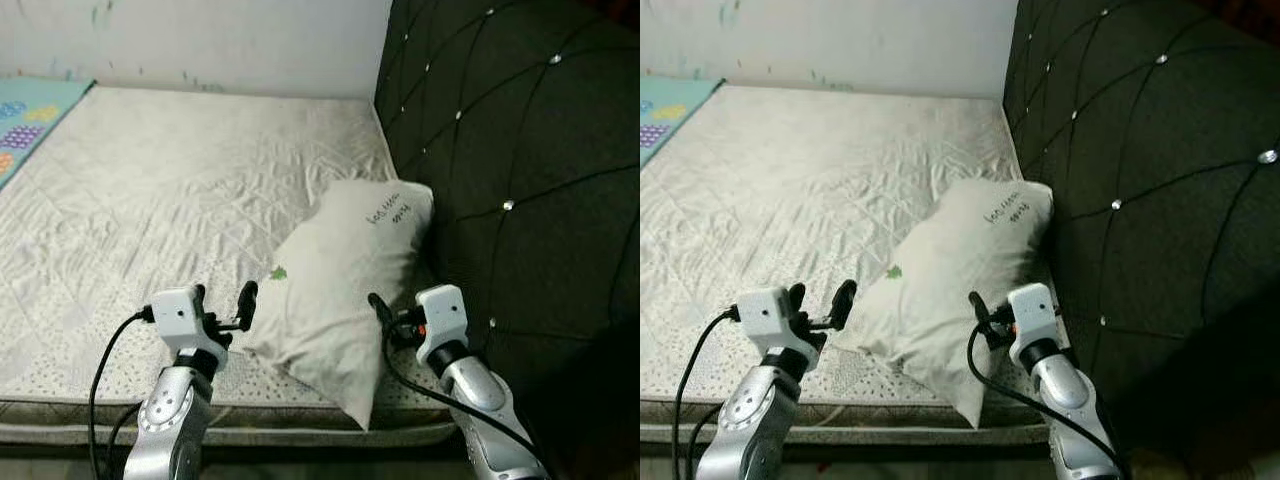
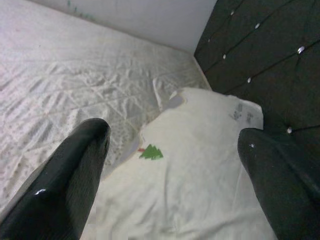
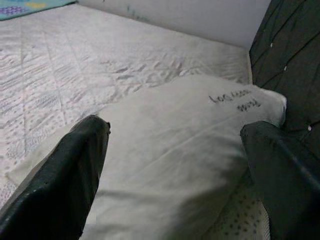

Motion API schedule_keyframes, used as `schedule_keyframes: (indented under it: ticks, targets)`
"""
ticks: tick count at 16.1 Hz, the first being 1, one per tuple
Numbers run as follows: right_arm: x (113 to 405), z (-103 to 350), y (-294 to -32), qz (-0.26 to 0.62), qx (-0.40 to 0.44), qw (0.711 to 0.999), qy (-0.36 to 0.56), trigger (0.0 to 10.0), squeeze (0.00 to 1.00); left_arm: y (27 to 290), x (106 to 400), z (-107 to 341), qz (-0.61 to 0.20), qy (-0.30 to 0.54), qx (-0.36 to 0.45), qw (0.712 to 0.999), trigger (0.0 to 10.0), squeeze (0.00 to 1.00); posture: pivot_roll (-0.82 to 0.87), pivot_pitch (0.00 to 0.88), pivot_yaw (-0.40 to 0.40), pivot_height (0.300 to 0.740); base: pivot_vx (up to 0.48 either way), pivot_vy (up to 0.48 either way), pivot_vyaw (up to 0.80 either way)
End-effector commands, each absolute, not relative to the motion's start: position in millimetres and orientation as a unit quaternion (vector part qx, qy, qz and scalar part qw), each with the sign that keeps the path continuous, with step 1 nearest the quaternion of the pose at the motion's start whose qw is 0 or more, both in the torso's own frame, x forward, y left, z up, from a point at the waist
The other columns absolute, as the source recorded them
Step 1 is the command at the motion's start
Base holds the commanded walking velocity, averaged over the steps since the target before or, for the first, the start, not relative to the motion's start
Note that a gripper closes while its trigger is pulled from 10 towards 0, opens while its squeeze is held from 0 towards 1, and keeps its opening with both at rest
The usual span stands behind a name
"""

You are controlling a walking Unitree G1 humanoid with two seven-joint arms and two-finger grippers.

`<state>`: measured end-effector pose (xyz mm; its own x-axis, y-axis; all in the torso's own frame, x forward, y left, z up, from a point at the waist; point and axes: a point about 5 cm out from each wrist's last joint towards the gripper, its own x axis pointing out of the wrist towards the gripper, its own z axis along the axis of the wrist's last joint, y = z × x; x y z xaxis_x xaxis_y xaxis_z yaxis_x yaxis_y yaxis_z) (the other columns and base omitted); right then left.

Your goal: Clean up the room

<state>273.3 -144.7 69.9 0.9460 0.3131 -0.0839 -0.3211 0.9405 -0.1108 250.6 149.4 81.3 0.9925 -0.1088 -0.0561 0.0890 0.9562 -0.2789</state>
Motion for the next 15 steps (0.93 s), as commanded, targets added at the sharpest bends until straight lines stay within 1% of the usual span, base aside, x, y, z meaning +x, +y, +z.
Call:
schedule_keyframes:
  ticks: [1,5,9,12,15]
  targets:
    - [273.5,74.5,-143.5,0.166,-0.061,0.984,0.028,10.0,0.00,148.9,249.3,83.3,-0.048,0.039,-0.144,0.988,10.0,0.00,-0.09,0.108,-0.030,0.705,0.000,0.000,0.00]
    - [271.1,75.2,-142.3,0.166,-0.058,0.984,0.030,10.0,0.00,147.3,246.9,83.8,-0.052,0.045,-0.143,0.987,10.0,0.00,-0.10,0.112,-0.022,0.670,0.000,0.000,0.00]
    - [273.0,77.2,-142.7,0.166,-0.051,0.984,0.029,10.0,0.00,150.6,247.2,84.8,-0.036,0.044,-0.138,0.989,10.0,0.00,-0.09,0.115,-0.023,0.670,0.000,0.000,0.00]
    - [274.4,78.3,-138.4,0.181,-0.056,0.982,0.028,10.0,0.00,152.7,247.4,85.5,-0.026,0.044,-0.140,0.989,10.0,0.00,-0.09,0.118,-0.032,0.670,0.000,0.000,0.00]
    - [276.2,79.0,-138.0,0.184,-0.056,0.981,0.029,10.0,0.00,154.3,247.8,86.0,-0.017,0.042,-0.144,0.989,10.0,0.00,-0.09,0.119,-0.036,0.635,0.000,0.000,0.00]
